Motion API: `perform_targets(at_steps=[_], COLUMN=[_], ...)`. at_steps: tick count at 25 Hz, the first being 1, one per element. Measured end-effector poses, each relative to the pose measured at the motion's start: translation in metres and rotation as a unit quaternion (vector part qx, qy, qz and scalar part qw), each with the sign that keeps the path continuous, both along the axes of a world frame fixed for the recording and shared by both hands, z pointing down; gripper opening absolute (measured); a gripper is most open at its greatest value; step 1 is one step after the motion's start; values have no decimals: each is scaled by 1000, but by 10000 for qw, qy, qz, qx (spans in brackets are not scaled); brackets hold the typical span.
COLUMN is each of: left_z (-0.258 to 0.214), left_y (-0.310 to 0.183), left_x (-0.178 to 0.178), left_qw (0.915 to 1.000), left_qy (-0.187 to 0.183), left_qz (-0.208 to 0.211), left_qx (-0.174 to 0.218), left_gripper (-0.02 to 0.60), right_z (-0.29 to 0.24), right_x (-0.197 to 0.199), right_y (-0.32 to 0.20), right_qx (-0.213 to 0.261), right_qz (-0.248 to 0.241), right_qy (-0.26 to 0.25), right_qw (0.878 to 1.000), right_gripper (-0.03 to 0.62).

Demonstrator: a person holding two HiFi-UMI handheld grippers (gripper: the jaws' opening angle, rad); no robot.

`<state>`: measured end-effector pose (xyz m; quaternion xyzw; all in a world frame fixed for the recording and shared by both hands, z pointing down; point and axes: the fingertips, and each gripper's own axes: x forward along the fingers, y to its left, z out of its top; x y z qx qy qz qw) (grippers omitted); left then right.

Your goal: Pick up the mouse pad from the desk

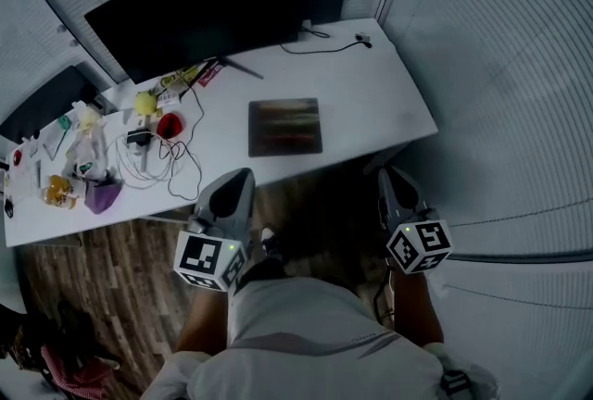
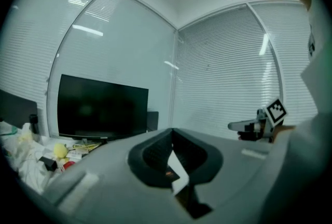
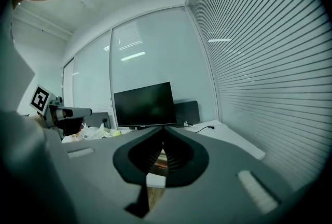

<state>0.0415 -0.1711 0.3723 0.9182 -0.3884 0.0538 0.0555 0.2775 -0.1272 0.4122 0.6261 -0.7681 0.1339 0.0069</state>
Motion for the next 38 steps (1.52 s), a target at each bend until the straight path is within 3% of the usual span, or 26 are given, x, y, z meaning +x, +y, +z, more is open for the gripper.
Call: perform_targets(at_steps=[9, 15, 23, 28, 30, 34, 36, 38], left_z=[14, 37, 73, 110, 128, 173, 214, 258], left_y=[-140, -189, -231, -253, -256, -271, -269, -265], left_x=[-49, -67, -44, -17, -4, 10, 12, 10], left_qw=[9996, 9983, 9947, 9887, 9853, 9771, 9636, 9442], left_qy=[12, -149, -474, -701, -782, -1059, -1338, -1683], left_qz=[53, 18, -178, -320, -193, -206, -177, -202], left_qx=[-293, -555, -893, -1289, -1509, -1831, -2309, -2823], left_gripper=[3, 3, 3, 5, 66, 95, 147, 183], right_z=[4, 23, 73, 129, 162, 228, 253, 275], right_x=[-54, -67, -53, -38, -33, -32, -35, -39], right_y=[-137, -191, -254, -291, -301, -304, -299, -294], right_qx=[-293, -522, -1172, -1788, -2072, -2827, -3122, -3325], right_qz=[-147, -136, -410, -648, -731, -953, -1063, -1197], right_qy=[304, 340, 231, 497, 703, 781, 885, 1005], right_qw=[9990, 9980, 9920, 9805, 9730, 9513, 9399, 9301], right_gripper=[3, 5, 5, 5, 6, 105, 148, 187])
